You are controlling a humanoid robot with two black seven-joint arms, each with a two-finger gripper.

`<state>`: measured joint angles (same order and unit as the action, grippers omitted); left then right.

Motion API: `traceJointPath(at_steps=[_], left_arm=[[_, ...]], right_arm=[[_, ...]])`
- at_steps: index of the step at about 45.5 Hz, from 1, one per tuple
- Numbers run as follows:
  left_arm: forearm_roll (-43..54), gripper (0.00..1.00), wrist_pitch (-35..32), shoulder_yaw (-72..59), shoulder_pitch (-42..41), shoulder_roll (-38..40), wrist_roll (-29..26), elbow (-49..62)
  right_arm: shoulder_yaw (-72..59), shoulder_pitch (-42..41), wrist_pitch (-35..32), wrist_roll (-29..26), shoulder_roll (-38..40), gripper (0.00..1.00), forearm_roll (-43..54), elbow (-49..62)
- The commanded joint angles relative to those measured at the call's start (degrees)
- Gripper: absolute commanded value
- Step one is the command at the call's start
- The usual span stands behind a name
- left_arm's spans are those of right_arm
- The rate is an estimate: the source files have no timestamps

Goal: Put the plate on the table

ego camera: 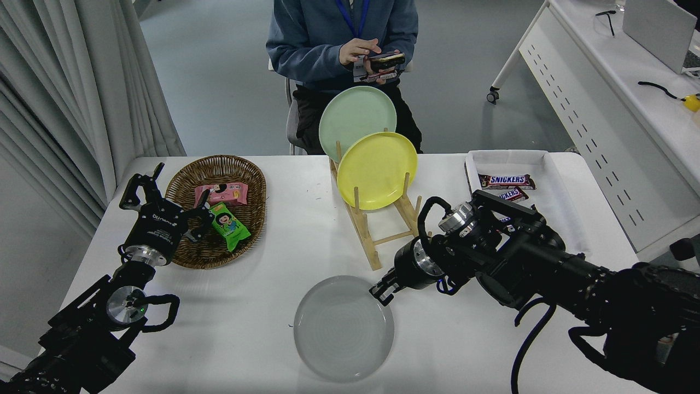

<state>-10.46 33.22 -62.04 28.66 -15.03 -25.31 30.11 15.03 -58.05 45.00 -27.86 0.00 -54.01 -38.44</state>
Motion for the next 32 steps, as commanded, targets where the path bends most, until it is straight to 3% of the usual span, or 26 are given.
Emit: traceJointPath(at_steps=[1,21,24,29,31,32], left_arm=[[0.00,1.00,0.00,-0.01,-0.01,0.00,0.00,0.03],[0.00,1.00,0.00,-0.01,-0.01,0.00,0.00,0.03],[0.00,1.00,0.00,-0.01,-0.01,0.00,0.00,0.03],[0.00,1.00,0.00,-0.01,-0.01,0.00,0.00,0.03],[0.00,1.00,0.00,-0.01,-0.01,0.00,0.00,0.03],[0.00,1.00,0.00,-0.01,-0.01,0.00,0.00,0.03]], right_arm=[[0.00,0.22,0.00,0.00,0.00,0.00,0.05,0.03],[0.17,0.22,0.00,0.09,0.00,0.00,0.14,0.03],[0.35,0.22,0.00,0.09,0.00,0.28,0.14,0.03],[0.44,0.22,0.00,0.00,0.00,0.44,0.22,0.03],[0.53,0.22,0.00,0.09,0.00,0.63,0.40,0.03],[0.70,0.22,0.00,0.09,0.00,0.78,0.57,0.03]])
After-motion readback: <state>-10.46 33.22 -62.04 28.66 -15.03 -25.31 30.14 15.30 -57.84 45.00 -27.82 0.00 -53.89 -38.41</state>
